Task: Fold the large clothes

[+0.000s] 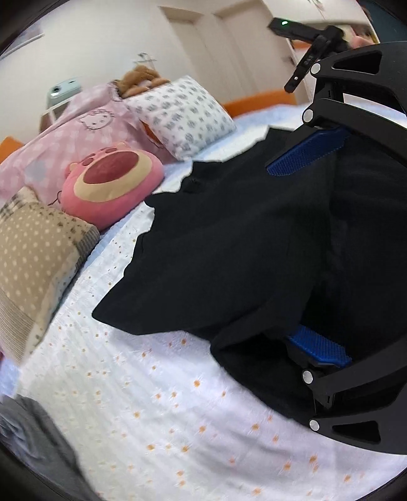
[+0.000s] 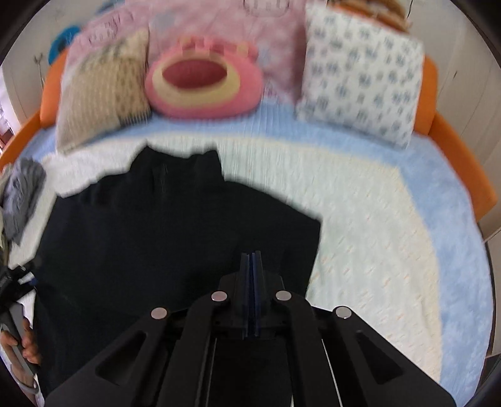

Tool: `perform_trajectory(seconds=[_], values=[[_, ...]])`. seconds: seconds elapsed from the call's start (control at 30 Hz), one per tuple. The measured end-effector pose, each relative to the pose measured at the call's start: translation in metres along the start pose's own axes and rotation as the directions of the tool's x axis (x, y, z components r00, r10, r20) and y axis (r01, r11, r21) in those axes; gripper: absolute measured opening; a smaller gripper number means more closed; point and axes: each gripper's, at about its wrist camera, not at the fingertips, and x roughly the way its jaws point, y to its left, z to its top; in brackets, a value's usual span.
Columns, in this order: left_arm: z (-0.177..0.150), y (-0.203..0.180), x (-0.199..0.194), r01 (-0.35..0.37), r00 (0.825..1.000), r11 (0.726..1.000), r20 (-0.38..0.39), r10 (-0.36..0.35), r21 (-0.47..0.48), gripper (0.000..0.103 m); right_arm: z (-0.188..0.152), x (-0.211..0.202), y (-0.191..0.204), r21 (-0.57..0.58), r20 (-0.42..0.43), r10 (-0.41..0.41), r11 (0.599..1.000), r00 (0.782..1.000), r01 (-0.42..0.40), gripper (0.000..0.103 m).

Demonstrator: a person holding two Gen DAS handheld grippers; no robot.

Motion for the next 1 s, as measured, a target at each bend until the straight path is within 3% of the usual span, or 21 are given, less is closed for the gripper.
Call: perform_trajectory(seconds=[0.17,0.3,0.5,0.63,0.67,0.77,0.9,1.0], values=[[0.009,0.005,0.003,-0.036,0.999,0.998,0.011,0.036,0.041,0.094,-0.013,0.052,-0.014,0.054,-0.1,-0.025,0.998,0.995,0.03,0.005],[0.013,0.011,0.006,-0.022,1.0,0.999,0.008,0.021,0.028,0.094,-0.017,0.09,-0.021,0.093,-0.189,-0.038,0.994,0.981,0.056,0.005],[0.01,0.014,0.007,-0.024,1.0,0.999,0.019,0.023,0.042,0.094,-0.017,0.099,-0.018,0.106,-0.187,-0.045,0.992,0.981,0.065,0.005],[0.003,0.011,0.011,-0.051,0.998,0.996,0.034,0.049,0.069,0.094,-0.014,0.095,-0.033,0.209,-0.178,0.083,0.977,0.981,-0.045,0.005],[0.002,0.009,0.012,-0.065,0.997,0.994,0.036,0.062,0.088,0.094,-0.014,0.095,-0.036,0.244,-0.172,0.147,0.964,0.974,-0.102,0.005],[0.0,0.004,0.012,-0.085,0.996,0.989,0.039,0.081,0.117,0.094,-0.011,0.097,-0.04,0.291,-0.176,0.232,0.941,0.957,-0.174,0.005],[0.002,0.008,0.004,-0.043,0.998,0.995,0.043,0.04,0.09,0.094,-0.008,0.091,-0.039,0.291,-0.165,0.255,0.936,0.953,-0.2,0.005],[0.004,0.004,-0.003,-0.05,0.997,0.993,0.057,0.044,0.107,0.094,-0.009,0.082,-0.043,0.304,-0.123,0.27,0.926,0.955,-0.223,0.005]])
